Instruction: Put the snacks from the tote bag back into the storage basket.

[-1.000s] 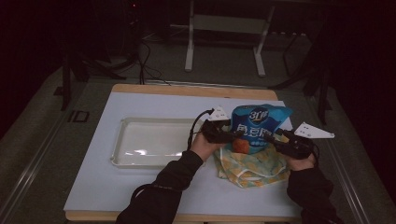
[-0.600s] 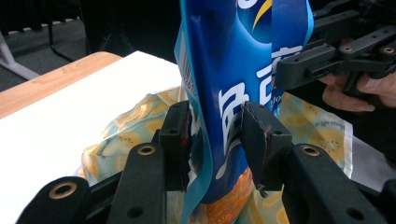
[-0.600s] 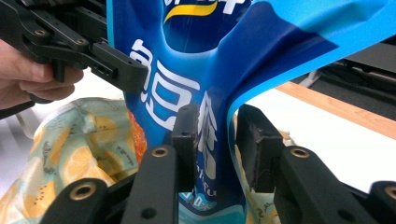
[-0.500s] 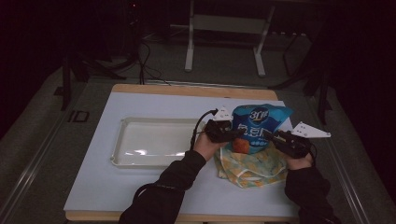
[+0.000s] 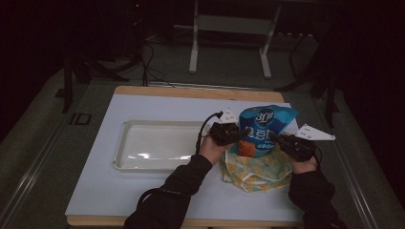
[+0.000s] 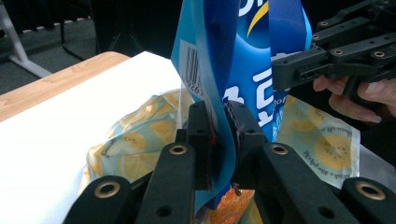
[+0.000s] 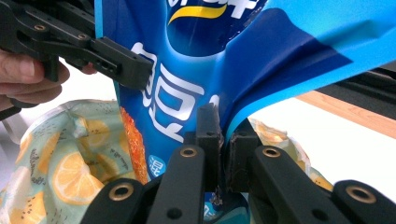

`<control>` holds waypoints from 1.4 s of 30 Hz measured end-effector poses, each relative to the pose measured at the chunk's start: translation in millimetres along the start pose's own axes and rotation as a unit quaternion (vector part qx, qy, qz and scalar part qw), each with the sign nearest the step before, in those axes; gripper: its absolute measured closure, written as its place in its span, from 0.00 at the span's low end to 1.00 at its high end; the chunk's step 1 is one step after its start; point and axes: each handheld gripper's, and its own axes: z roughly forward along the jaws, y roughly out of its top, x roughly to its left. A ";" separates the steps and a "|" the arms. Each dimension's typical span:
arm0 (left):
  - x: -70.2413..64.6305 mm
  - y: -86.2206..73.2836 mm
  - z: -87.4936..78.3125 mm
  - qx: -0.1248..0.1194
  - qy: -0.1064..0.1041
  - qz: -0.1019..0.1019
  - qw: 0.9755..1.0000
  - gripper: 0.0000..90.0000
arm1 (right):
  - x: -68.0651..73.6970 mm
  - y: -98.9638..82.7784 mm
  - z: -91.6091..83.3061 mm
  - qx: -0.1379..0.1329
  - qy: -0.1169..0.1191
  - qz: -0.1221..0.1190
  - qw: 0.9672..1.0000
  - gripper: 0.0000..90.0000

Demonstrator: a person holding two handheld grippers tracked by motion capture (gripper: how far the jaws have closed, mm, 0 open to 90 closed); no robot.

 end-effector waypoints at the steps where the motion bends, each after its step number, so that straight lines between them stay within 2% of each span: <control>1: -0.1 0.3 0.0 0.000 0.001 -0.003 1.000 0.92 | 0.4 0.6 0.0 0.002 -0.002 -0.001 1.000 0.97; 5: -1.4 2.6 -0.2 0.005 0.006 -0.004 1.000 0.94 | 3.6 0.9 0.1 0.000 -0.012 -0.005 1.000 0.98; 12: -4.6 8.6 -3.2 0.005 0.010 -0.005 1.000 0.96 | 4.7 5.5 -2.7 -0.002 -0.010 -0.007 1.000 0.99; 24: -12.3 28.9 -13.0 -0.009 0.008 0.002 1.000 0.97 | 5.2 24.5 -16.9 -0.016 -0.009 -0.013 1.000 0.99; 37: -21.1 53.5 -28.8 -0.021 0.010 0.016 1.000 0.97 | 11.1 49.4 -32.5 -0.030 -0.014 -0.028 0.999 0.99; 42: -22.6 60.9 -36.7 -0.026 0.010 0.015 1.000 0.97 | 14.6 59.4 -36.1 -0.033 -0.014 -0.033 0.999 0.99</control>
